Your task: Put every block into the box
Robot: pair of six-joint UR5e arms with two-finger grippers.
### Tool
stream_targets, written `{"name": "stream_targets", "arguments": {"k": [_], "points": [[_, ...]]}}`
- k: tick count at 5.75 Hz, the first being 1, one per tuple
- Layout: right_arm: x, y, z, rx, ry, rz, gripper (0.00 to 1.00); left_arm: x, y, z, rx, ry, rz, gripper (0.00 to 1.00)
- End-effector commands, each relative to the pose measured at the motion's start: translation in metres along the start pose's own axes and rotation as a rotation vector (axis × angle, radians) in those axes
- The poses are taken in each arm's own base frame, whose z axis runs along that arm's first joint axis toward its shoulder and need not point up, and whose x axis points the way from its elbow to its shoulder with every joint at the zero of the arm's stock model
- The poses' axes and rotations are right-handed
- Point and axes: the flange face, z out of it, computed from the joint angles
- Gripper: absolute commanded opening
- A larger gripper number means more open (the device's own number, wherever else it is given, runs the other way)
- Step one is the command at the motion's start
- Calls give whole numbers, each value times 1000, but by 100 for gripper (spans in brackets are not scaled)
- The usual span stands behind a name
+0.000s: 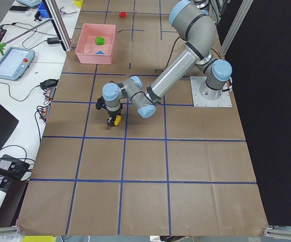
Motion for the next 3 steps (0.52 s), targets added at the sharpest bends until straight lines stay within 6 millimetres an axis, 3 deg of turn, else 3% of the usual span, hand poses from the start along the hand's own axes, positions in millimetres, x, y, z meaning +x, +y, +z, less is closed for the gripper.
{"name": "stream_targets", "arguments": {"k": [1, 2, 3], "points": [[35, 21, 65, 66, 44, 30, 99, -5, -3, -6, 6, -15, 4, 45], [44, 35, 99, 90, 63, 41, 99, -9, -7, -20, 21, -38, 4, 28], [56, 47, 140, 69, 52, 61, 99, -9, -14, -46, 39, -64, 3, 26]]}}
